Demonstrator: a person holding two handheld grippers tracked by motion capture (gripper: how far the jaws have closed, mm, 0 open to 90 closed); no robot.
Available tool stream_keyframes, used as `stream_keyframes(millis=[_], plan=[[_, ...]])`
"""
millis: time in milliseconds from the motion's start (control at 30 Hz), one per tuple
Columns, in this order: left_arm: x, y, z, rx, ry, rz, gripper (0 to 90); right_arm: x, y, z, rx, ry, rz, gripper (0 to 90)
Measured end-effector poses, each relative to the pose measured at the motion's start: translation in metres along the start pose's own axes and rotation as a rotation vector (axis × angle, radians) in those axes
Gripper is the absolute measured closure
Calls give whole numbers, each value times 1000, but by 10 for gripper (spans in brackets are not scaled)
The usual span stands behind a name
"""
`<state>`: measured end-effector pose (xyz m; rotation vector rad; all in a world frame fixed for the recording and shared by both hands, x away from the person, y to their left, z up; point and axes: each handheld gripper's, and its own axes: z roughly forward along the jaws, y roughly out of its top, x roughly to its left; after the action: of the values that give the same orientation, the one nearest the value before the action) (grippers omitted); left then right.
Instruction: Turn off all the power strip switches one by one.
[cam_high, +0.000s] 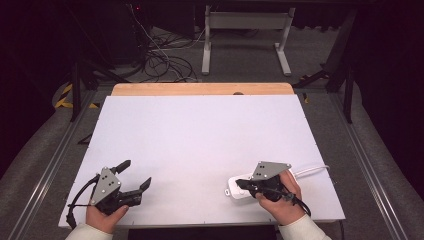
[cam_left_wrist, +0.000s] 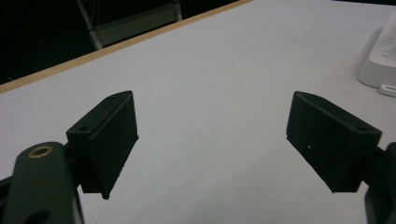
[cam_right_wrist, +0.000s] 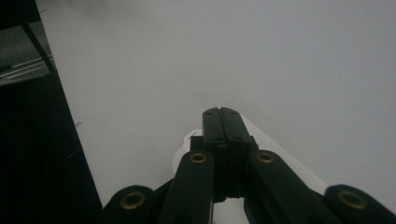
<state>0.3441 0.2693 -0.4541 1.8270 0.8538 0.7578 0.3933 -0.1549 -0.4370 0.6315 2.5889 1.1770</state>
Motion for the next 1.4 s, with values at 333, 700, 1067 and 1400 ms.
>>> stream_keyframes(millis=[333,700,1067,1400], plan=[[0,0,0,-1,0,-5,173,0,0,7,20,21,6,900],[0,0,-1,-2,2,-3,173,0,-2,9,81,32,4,900],[0,0,-1,-1,2,-3,173,0,-4,12,153,26,0,900],[0,0,-1,-2,1,-4,172,-1,-6,14,183,21,6,900]])
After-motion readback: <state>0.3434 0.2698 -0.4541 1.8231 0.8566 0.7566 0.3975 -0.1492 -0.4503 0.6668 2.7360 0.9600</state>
